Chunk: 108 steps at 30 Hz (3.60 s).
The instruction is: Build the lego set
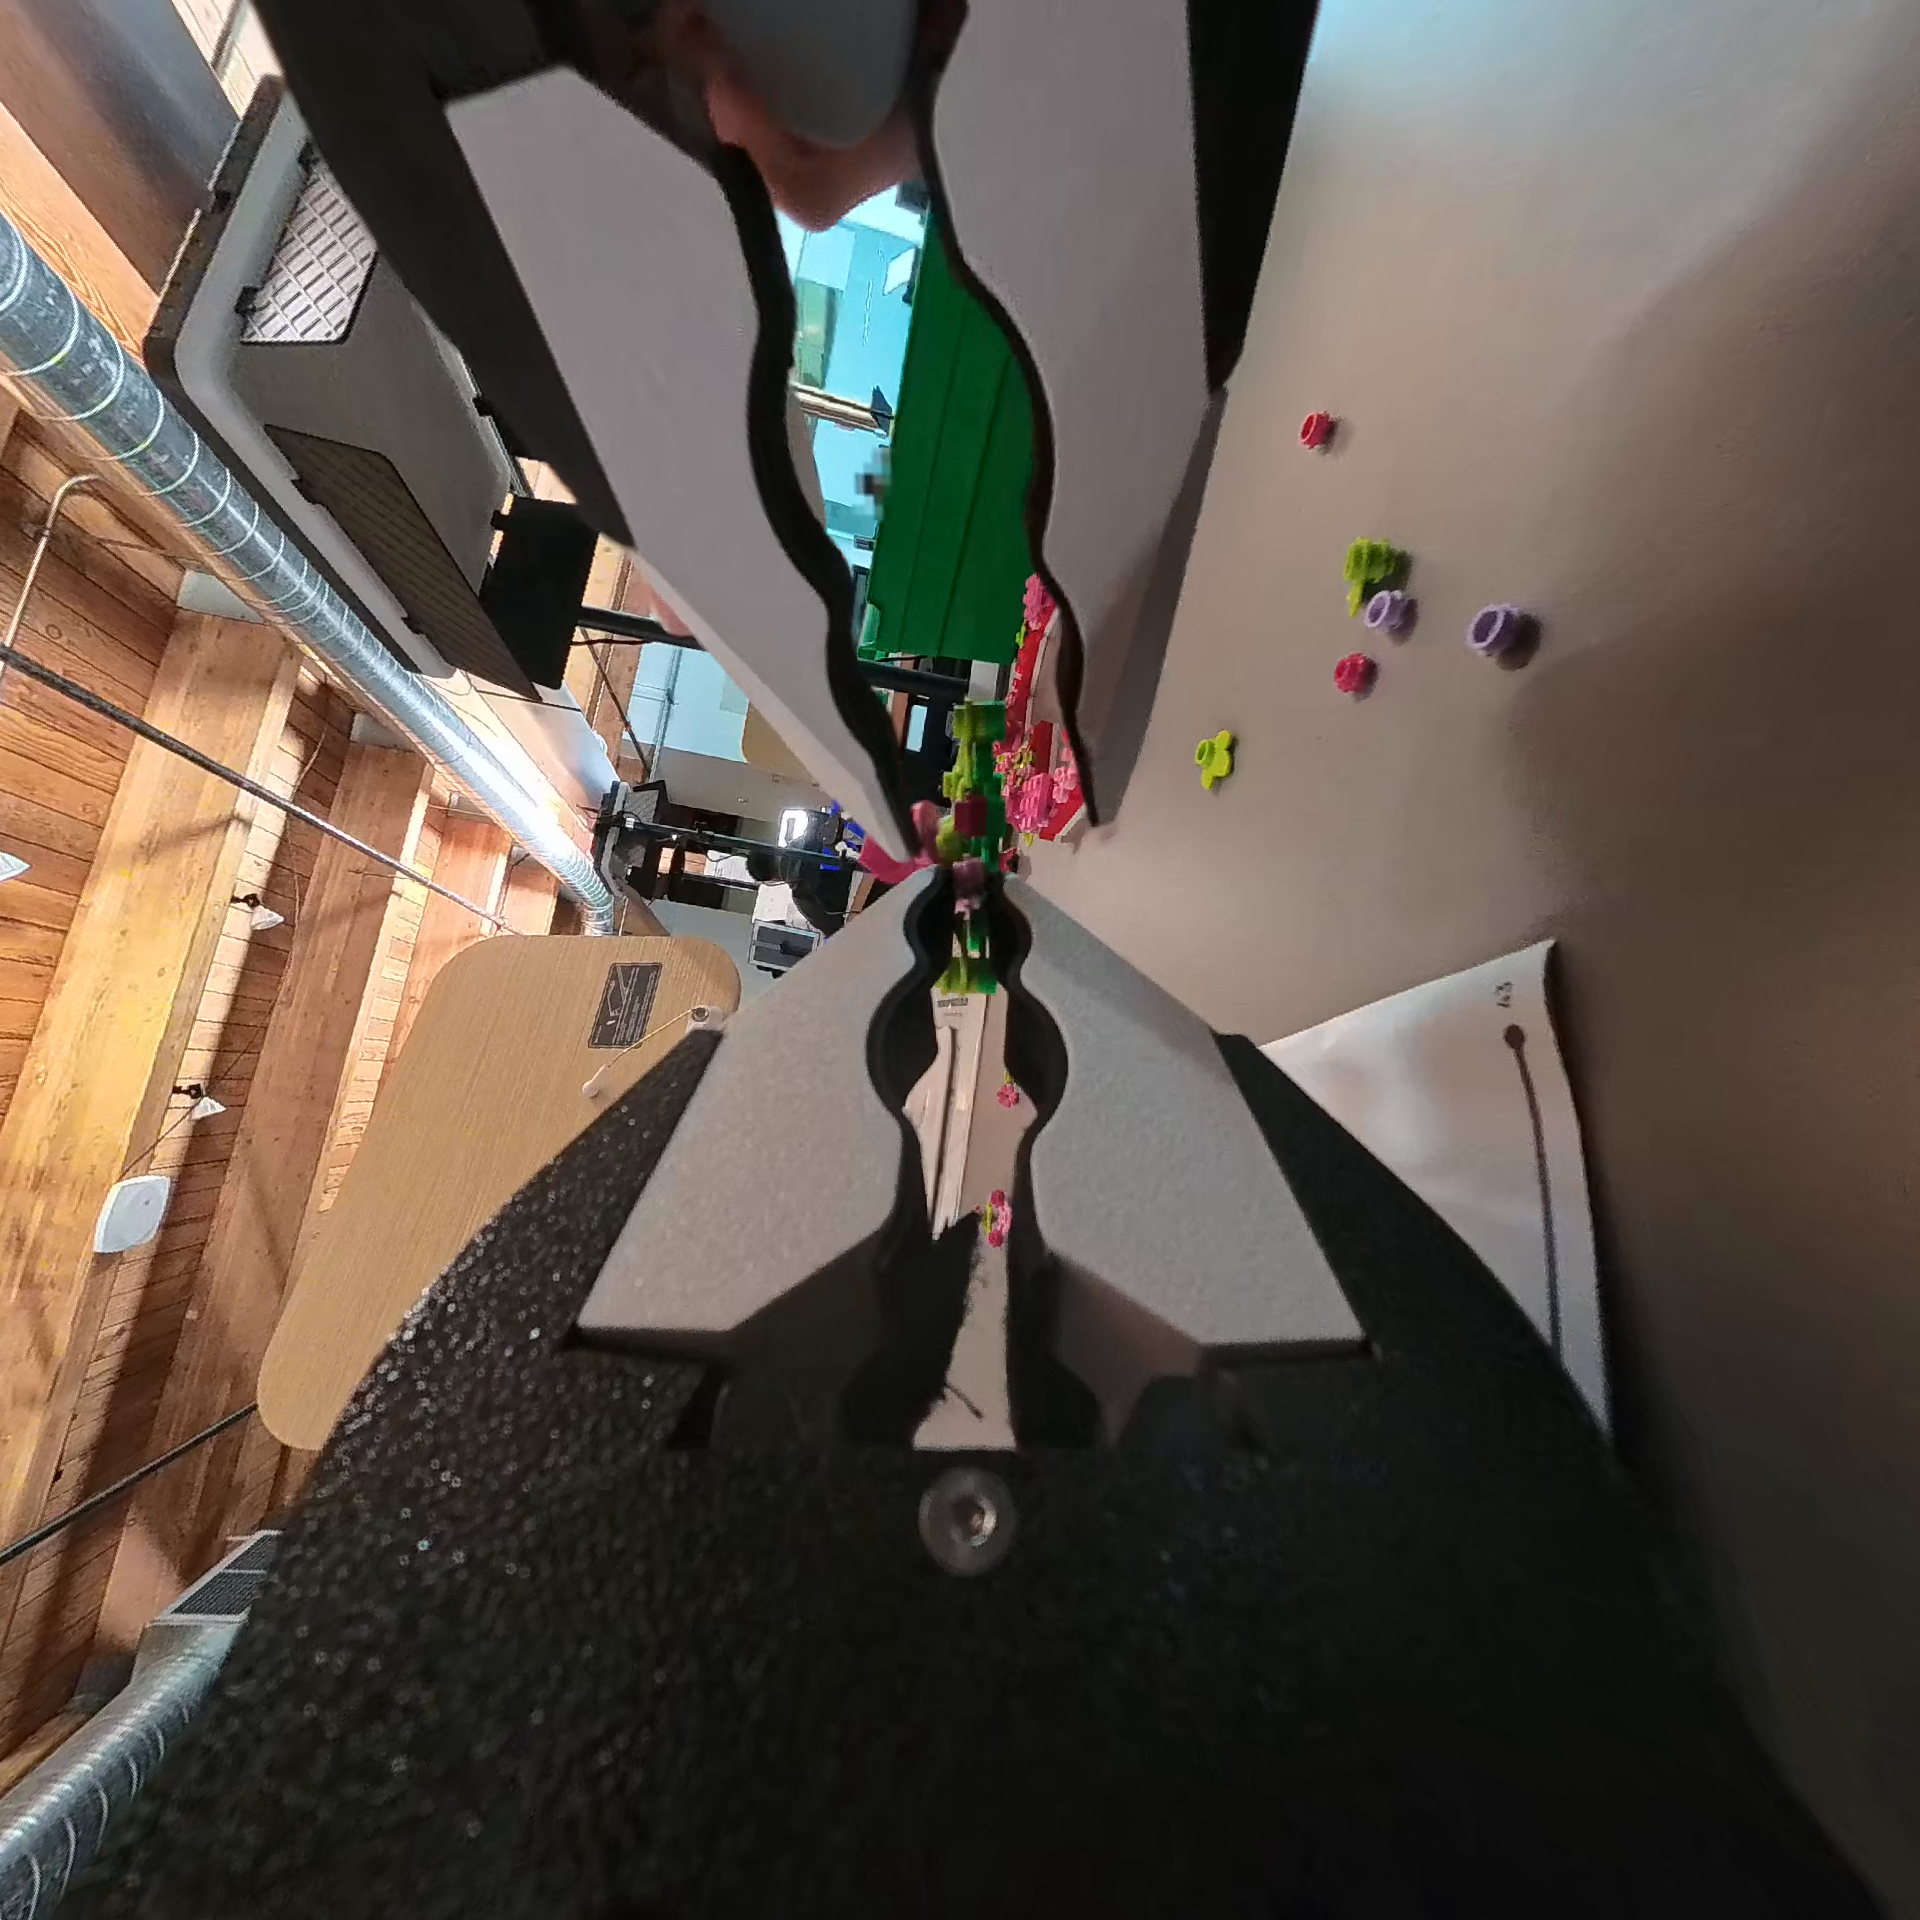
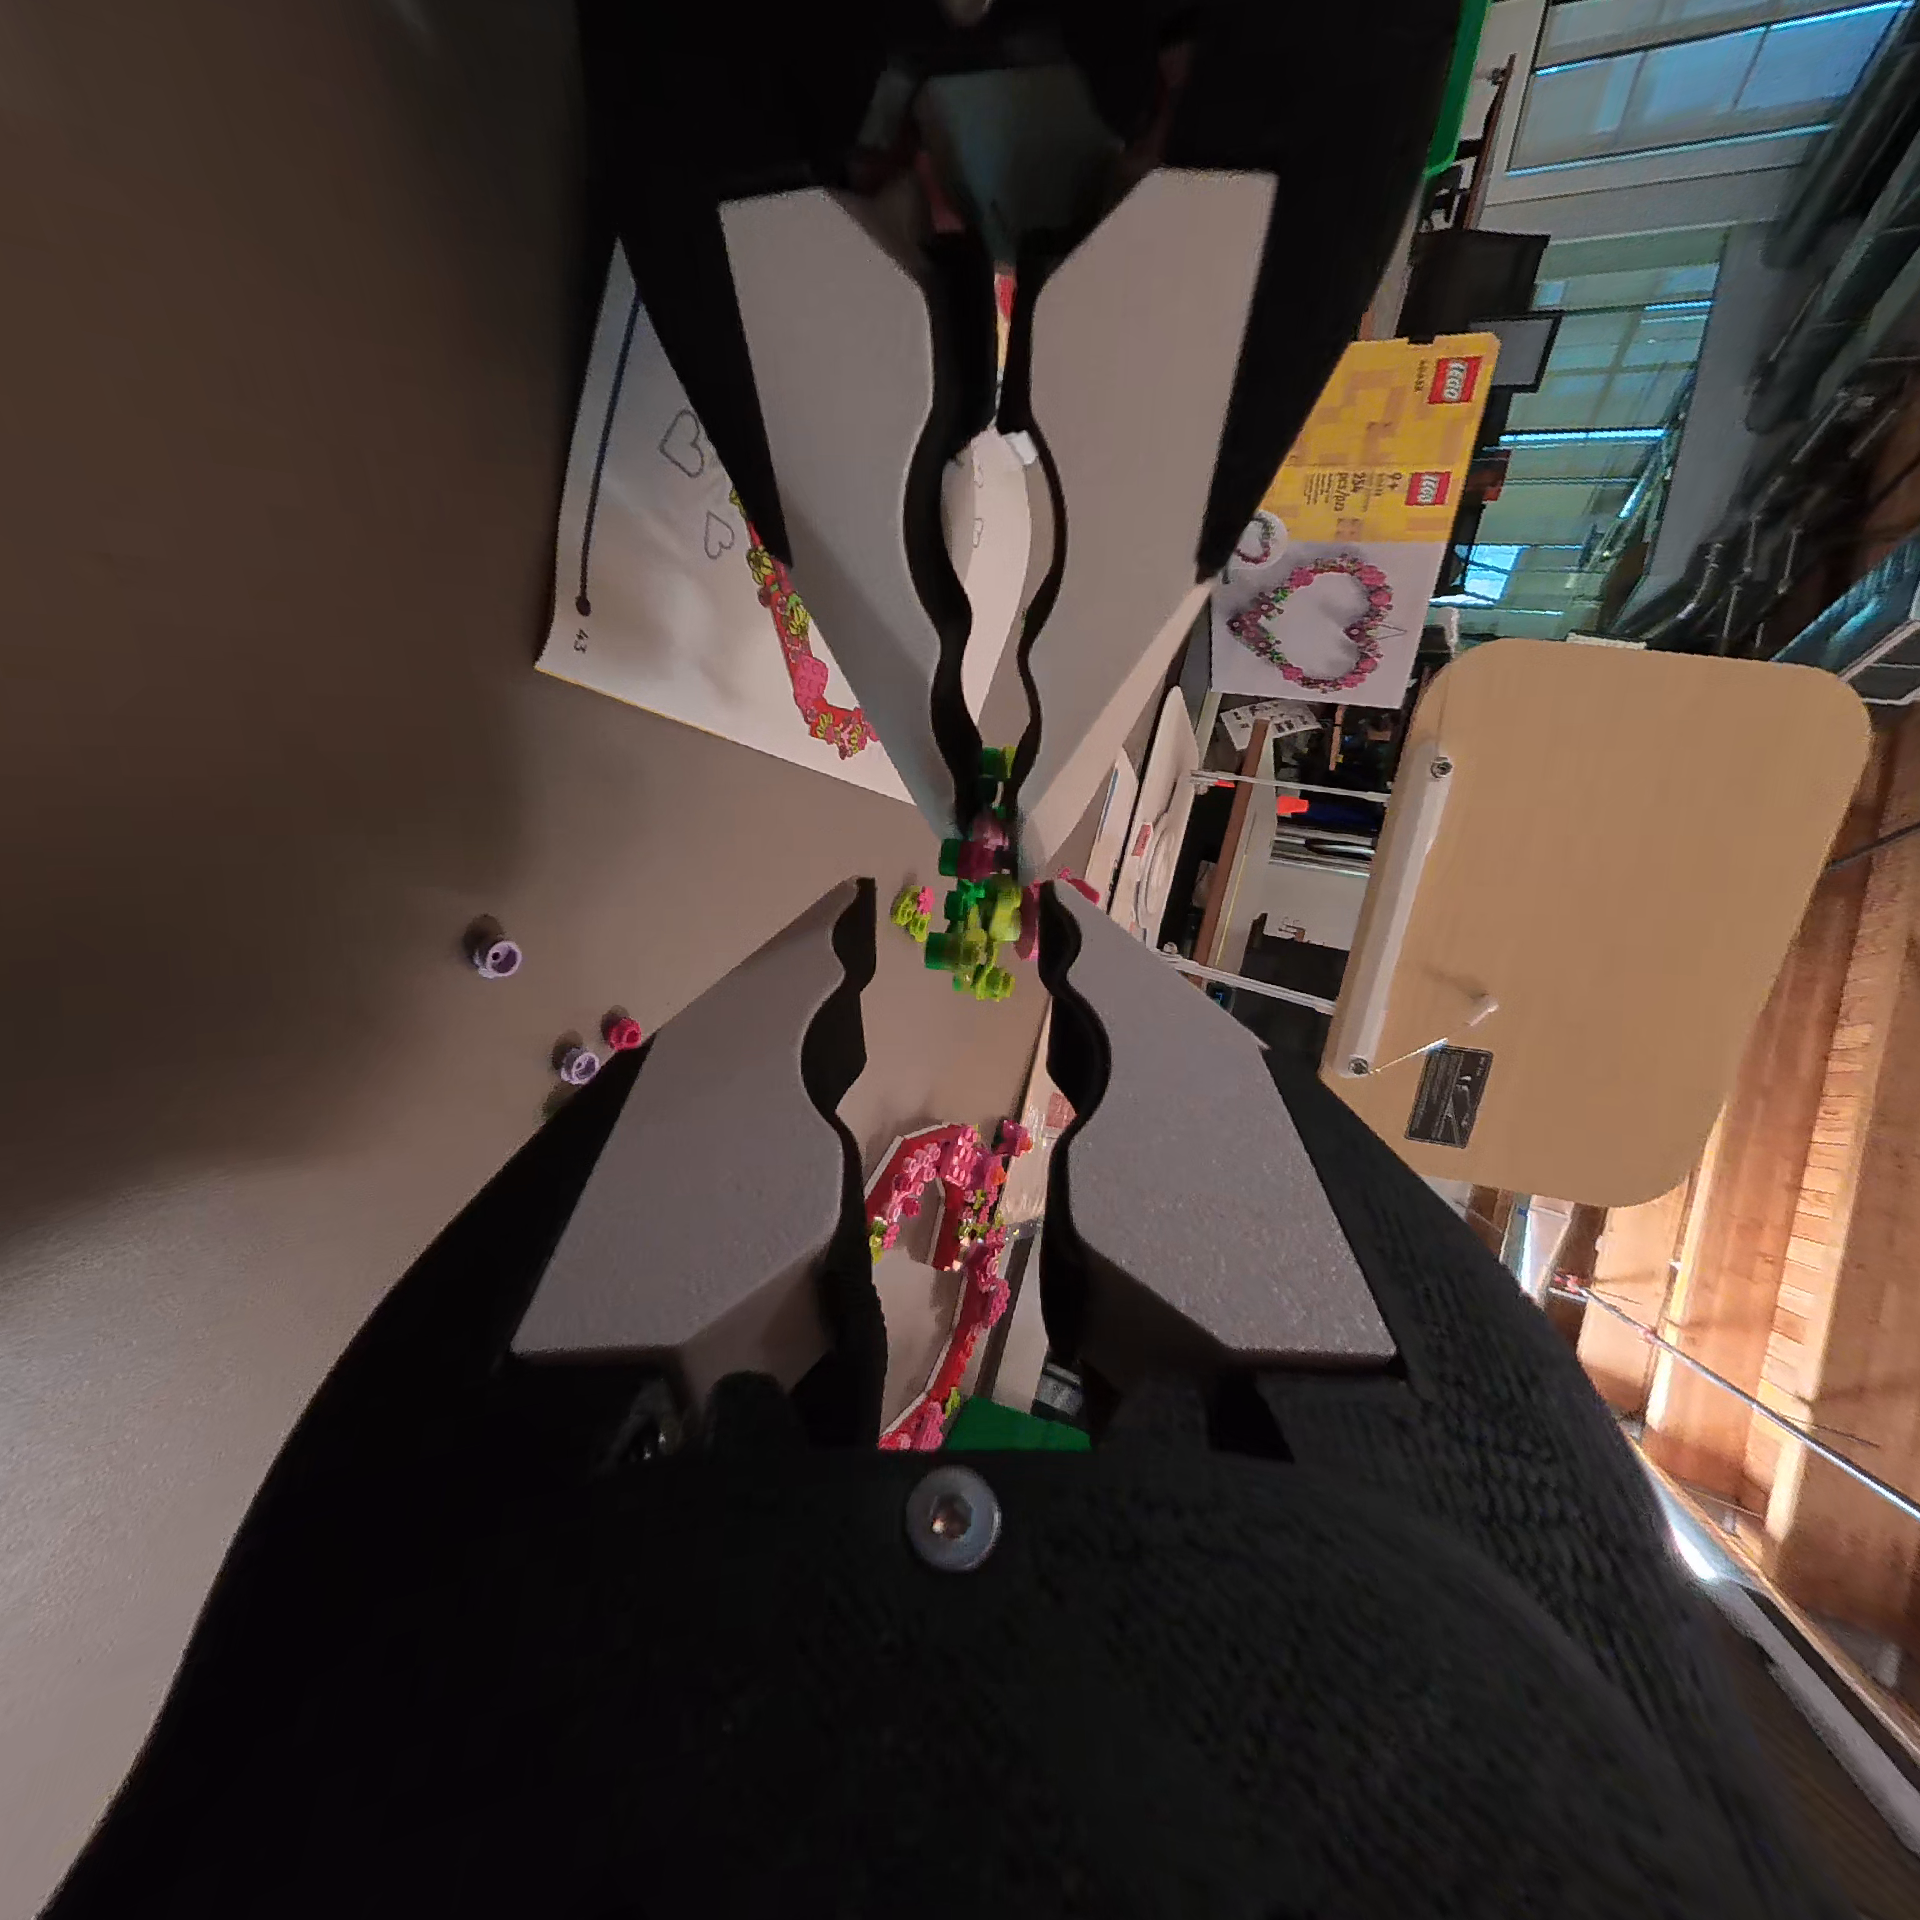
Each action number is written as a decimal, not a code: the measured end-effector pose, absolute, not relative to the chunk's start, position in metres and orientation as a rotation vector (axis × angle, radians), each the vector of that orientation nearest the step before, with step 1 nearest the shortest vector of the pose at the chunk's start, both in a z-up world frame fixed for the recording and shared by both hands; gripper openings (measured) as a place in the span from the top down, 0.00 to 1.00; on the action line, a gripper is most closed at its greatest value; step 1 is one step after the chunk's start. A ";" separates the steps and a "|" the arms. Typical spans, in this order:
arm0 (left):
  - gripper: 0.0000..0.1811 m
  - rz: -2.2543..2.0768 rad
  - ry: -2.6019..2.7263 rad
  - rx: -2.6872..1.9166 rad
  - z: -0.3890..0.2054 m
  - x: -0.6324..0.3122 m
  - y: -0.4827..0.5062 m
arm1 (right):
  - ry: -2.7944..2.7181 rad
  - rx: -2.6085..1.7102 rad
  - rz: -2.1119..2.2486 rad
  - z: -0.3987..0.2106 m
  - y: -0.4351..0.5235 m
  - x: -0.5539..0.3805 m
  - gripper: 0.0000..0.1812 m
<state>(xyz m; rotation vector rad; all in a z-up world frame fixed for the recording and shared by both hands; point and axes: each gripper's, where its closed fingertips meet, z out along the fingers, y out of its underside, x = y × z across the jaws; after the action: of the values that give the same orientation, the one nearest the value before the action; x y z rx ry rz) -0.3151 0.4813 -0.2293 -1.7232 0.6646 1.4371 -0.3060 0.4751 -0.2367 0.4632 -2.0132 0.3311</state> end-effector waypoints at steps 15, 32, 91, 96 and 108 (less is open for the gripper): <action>0.98 1.426 0.683 -1.742 -0.234 -0.314 0.483 | -1.979 0.464 0.334 -0.235 0.474 -0.306 0.96; 0.98 1.402 0.707 -1.794 -0.243 -0.313 0.484 | -1.960 0.580 0.207 -0.243 0.475 -0.305 0.97; 0.98 1.286 0.719 -1.735 -0.242 -0.300 0.490 | -2.239 0.031 1.180 -0.210 0.485 -0.276 0.79; 0.98 1.288 0.860 -1.611 -0.239 -0.278 0.495 | -2.483 -0.247 1.486 -0.208 0.489 -0.271 0.76; 0.98 1.252 0.910 -1.513 -0.234 -0.263 0.496 | -2.754 -0.338 1.624 -0.226 0.482 -0.256 0.85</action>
<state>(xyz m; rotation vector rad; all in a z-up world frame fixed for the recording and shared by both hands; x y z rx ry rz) -0.2631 0.4957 -0.2335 -1.5125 0.9096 1.2525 -0.2561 0.4823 -0.2261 -0.3380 -2.7536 1.6241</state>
